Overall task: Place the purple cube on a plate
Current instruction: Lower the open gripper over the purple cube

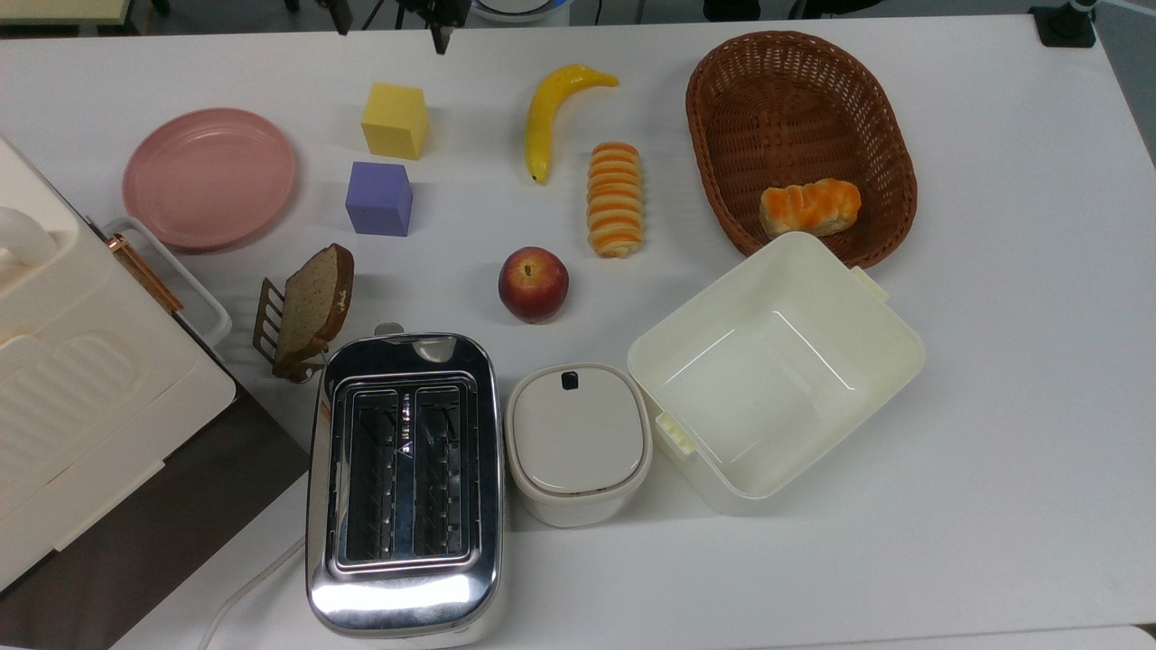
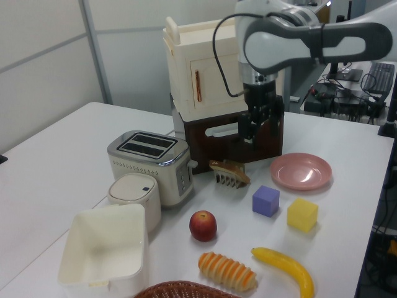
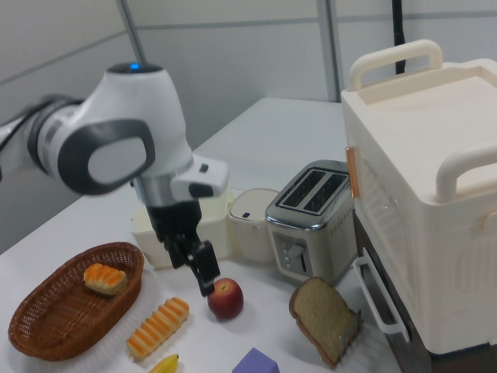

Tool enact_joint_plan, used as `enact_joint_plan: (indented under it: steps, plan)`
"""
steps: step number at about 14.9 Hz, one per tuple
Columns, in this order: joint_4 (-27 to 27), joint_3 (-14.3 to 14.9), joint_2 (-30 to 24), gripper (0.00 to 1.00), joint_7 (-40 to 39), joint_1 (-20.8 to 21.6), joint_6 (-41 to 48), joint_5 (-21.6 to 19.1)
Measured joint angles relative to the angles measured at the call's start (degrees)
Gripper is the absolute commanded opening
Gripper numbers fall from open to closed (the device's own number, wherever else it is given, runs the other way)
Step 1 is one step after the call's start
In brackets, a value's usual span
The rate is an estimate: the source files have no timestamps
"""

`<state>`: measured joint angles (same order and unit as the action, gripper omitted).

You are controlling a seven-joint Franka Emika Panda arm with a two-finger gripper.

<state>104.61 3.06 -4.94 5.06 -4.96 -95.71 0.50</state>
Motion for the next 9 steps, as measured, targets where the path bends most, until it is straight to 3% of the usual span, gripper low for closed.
enact_joint_plan:
  steps: [3, 9]
  plan:
    - [11.9, 0.1, -4.0, 1.00, -0.1, -2.0, -15.4, 0.0]
    - [20.8, 2.1, -4.8, 1.00, -2.2, -3.1, -26.1, 1.0]
